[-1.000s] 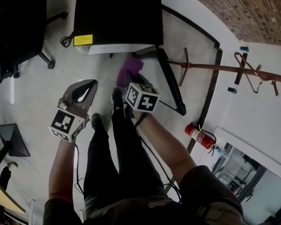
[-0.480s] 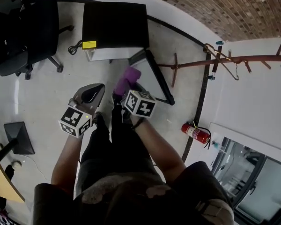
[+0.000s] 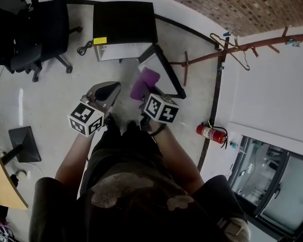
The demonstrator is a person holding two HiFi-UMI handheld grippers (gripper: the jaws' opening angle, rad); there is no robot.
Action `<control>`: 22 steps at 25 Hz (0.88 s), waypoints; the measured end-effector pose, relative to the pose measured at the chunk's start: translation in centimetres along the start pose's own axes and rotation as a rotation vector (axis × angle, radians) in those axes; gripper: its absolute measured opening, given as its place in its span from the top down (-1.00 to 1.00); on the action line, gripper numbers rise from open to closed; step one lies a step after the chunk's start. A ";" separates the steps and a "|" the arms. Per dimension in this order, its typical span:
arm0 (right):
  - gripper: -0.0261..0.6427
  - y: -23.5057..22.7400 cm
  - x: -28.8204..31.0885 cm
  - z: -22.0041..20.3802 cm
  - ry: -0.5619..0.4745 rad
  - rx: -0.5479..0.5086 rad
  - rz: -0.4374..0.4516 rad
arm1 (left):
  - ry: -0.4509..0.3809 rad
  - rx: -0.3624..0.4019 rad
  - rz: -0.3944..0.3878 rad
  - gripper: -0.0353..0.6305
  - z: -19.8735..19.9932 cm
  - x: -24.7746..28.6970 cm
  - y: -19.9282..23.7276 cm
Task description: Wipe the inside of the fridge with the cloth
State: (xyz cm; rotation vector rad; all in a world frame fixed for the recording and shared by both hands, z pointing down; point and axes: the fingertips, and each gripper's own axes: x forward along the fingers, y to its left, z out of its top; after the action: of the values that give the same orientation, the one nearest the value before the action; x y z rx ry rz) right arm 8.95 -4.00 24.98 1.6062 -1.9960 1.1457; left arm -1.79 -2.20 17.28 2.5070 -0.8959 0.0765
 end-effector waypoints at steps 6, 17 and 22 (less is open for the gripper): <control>0.69 0.6 -2.5 -0.8 -0.006 -0.018 0.066 | -0.008 0.040 0.023 0.84 0.3 -2.4 -2.2; 0.69 -0.1 -10.8 -5.2 -0.059 -0.139 0.174 | -0.061 0.068 0.110 0.84 -2.2 -5.8 -10.7; 0.69 -2.3 -16.6 -8.7 -0.070 -0.145 0.203 | -0.052 0.086 0.124 0.84 -4.9 -7.7 -16.8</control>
State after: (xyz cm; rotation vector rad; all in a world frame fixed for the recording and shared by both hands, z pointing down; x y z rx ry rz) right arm 14.29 13.39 19.88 1.4168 -2.2741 0.9983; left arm 2.89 15.85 13.08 2.5402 -1.0900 0.0925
